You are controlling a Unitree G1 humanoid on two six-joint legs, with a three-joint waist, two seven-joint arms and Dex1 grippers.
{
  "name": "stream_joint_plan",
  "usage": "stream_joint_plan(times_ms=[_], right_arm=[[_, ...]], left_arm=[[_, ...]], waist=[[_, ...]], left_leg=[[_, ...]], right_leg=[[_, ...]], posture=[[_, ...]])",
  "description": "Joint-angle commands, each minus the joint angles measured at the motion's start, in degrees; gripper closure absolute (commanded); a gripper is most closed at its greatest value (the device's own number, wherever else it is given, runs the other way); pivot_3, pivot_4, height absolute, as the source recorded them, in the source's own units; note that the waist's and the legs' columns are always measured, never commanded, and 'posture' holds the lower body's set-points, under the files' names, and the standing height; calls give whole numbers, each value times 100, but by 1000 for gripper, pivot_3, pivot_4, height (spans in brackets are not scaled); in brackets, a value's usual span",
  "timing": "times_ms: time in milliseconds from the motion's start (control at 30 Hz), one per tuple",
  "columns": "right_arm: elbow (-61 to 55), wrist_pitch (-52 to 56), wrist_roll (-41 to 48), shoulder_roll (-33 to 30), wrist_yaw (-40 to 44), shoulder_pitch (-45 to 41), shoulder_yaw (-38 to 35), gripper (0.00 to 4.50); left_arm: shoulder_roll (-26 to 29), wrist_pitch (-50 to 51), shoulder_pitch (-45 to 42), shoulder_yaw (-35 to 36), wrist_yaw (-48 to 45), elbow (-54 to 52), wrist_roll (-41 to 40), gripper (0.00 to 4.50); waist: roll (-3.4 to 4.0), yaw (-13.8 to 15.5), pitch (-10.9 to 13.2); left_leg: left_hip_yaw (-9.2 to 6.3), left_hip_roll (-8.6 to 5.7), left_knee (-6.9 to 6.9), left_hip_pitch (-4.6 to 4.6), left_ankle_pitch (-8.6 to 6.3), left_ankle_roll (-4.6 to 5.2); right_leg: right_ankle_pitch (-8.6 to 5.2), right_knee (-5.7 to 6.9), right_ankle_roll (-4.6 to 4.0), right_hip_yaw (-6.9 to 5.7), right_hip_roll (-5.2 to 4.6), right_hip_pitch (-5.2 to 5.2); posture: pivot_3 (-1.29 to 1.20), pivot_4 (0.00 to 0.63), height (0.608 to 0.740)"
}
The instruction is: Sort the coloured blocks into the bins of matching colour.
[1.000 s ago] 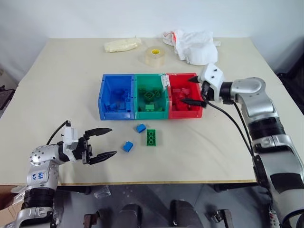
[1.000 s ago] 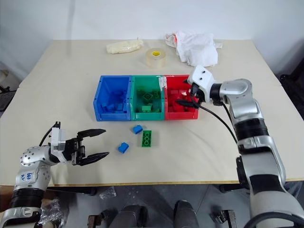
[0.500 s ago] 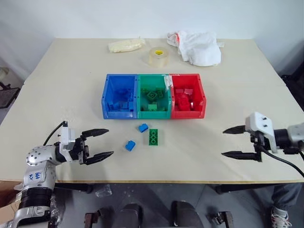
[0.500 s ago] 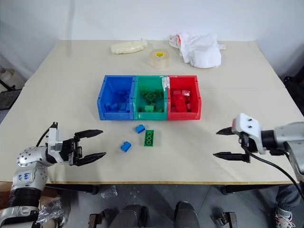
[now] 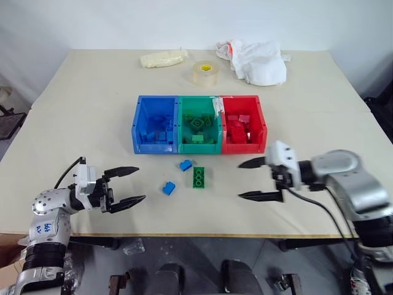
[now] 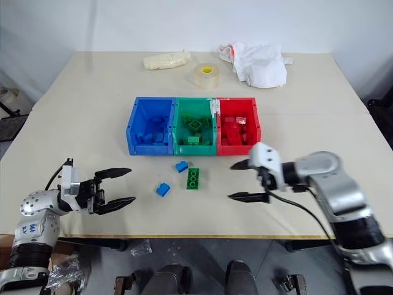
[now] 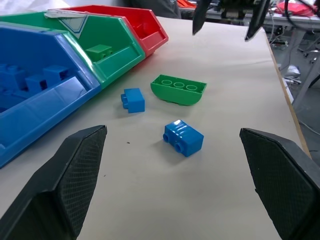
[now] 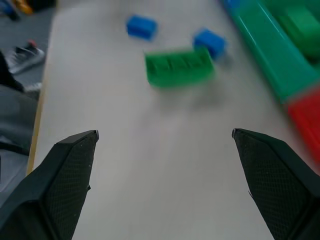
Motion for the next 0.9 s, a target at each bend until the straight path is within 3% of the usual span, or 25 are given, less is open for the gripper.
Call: stream_joint_plan(times_ms=[33, 433, 800, 900], right_arm=[[539, -510, -375, 566, -151, -531, 437, 16], [2700, -1805, -1153, 1857, -33, -1495, 1113, 16], [3565, -2331, -1625, 2215, -57, -1577, 1231, 16], [3451, -2316, -1541, 2221, -58, -1526, 1153, 659]], left_arm=[[-28, -43, 136, 73, 79, -364, -69, 0], [-54, 50, 783, 237, 390, -1055, -173, 0], [-76, 61, 936, 236, 504, -1214, -185, 0], [-90, 52, 915, 220, 505, -1187, -178, 0]], waist=[[-1, -1, 0], [0, -151, 0], [0, -166, 0], [0, -167, 0]], left_leg=[[-3, -1, 0, 0, 0, 0], [-20, 2, -6, 1, 0, -2], [-20, 2, -7, 3, 0, -2], [-20, 2, -7, 3, 0, -2]], right_leg=[[0, 0, 0, -1, 0, 1], [0, 7, -1, -8, 9, 0], [0, 8, -1, -7, 9, -1], [0, 7, -1, -7, 9, -1]], posture=[[0, 150, 740], [0, 150, 740], [0, 150, 740], [0, 150, 740]])
